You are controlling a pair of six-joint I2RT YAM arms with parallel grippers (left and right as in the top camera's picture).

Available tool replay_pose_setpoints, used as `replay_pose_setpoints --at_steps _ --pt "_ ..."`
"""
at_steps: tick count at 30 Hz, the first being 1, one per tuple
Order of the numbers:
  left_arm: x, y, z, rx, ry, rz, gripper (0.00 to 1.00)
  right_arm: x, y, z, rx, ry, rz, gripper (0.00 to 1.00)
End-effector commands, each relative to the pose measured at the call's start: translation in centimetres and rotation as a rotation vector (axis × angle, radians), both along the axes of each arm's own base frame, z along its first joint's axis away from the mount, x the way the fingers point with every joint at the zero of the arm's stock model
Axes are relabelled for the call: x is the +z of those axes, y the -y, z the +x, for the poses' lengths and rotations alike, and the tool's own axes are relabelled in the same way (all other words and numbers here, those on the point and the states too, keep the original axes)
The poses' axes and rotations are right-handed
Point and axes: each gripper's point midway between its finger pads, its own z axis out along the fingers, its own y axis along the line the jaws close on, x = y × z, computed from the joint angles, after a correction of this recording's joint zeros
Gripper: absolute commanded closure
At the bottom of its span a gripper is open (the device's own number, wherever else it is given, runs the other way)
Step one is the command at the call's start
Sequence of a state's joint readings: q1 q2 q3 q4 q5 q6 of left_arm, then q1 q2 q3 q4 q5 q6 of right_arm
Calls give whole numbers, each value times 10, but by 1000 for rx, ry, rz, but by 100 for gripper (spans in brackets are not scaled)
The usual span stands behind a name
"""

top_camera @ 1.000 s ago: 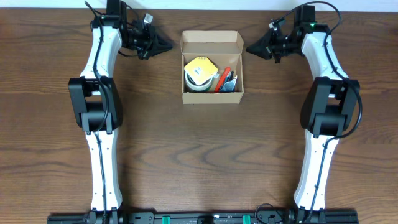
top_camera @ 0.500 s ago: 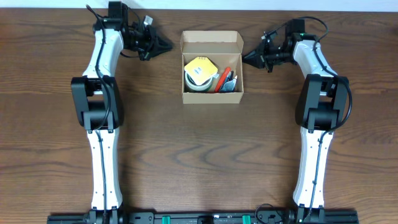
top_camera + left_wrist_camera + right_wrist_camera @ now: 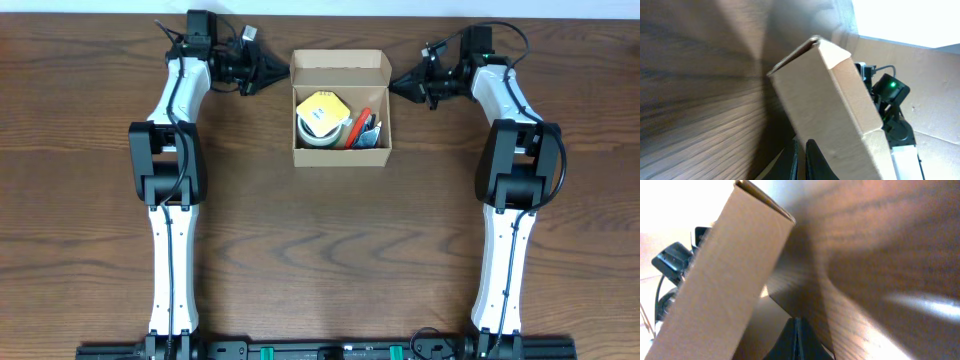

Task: Pack container
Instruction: 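Grip the lid edges with both grippers and fold the lid closed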

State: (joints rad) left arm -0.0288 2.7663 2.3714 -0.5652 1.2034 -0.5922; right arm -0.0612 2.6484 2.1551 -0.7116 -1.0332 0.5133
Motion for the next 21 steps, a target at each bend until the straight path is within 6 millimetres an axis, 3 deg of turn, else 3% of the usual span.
replay_pose_setpoints --at_steps 1,21 --pt "1 8 1 3 -42 -40 93 7 -8 3 -8 -14 32 99" --pt "1 14 1 -1 -41 -39 93 6 -26 16 -11 35 42 99"
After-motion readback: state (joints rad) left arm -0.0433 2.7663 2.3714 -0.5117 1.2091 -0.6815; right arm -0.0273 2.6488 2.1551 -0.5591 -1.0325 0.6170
